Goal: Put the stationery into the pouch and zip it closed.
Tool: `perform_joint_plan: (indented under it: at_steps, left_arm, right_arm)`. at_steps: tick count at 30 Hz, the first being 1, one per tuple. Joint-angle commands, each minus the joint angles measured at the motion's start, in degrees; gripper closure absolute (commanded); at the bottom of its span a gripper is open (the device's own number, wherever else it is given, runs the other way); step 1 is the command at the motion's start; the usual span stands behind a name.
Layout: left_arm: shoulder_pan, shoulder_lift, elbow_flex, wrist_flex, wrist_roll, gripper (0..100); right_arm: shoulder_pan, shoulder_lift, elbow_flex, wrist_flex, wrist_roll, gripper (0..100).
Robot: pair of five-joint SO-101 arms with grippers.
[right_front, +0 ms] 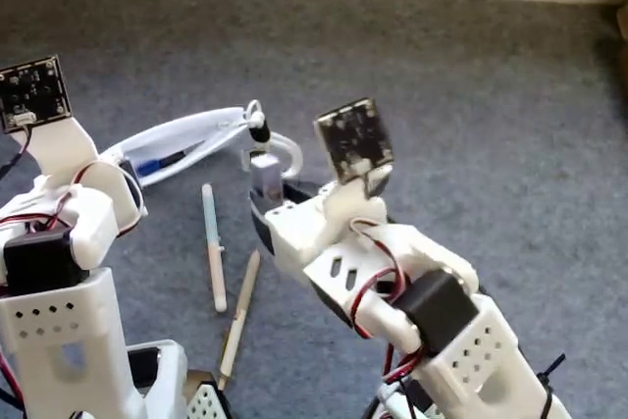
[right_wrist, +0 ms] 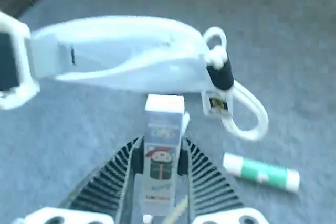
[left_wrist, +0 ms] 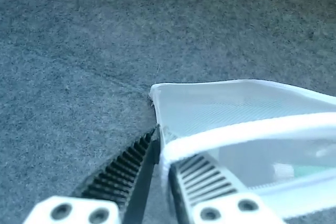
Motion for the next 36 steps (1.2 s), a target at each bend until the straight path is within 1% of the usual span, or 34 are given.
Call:
perform_joint_plan:
  at_steps: [1, 6, 9, 13, 17, 21, 23, 28, 33, 36]
  left_arm:
    - [2.07, -0.48, -3.47, -0.79, -0.18, 99]
    - [3.03, -0.4, -2.86, -0.97, -0.09, 99]
    - [3.03, -0.4, -2.77, -1.05, -0.09, 99]
    - [3.03, -0.4, -2.77, -1.05, -0.09, 99]
    - [3.03, -0.4, -2.77, -1.14, -0.09, 99]
    - [3.03, -0.4, -2.68, -1.14, -0.09, 99]
    - [3.03, -0.4, -2.68, -0.97, -0.09, 99]
    - [3.03, -0.4, -2.07, -1.14, -0.09, 99]
    - [3.03, -0.4, -1.45, -1.14, -0.09, 99]
    - [3.03, -0.4, -1.8, -1.14, -0.09, 99]
  right_arm:
    - [0.22, -2.59, 2.68, -19.74, 0.88, 99.4]
    - [0.13, -0.13, 10.07, -44.09, 0.88, 99.4]
    - [-0.84, 2.86, 12.7, -54.64, 0.88, 99.4]
    - [-2.68, 8.48, 14.37, -63.43, 0.97, 99.4]
    - [-4.79, 14.73, 15.16, -69.67, 6.77, 99.4]
    - [-5.93, 17.27, 19.38, -77.41, 9.05, 99.4]
    - [-6.02, 16.57, 21.41, -79.6, 9.76, 99.4]
    - [-5.85, 14.11, 23.6, -79.43, 9.49, 99.4]
    - [-4.53, 17.63, 23.16, -73.27, 9.32, 99.4]
    - [-4.09, 20.18, 22.2, -72.48, 9.32, 98.8]
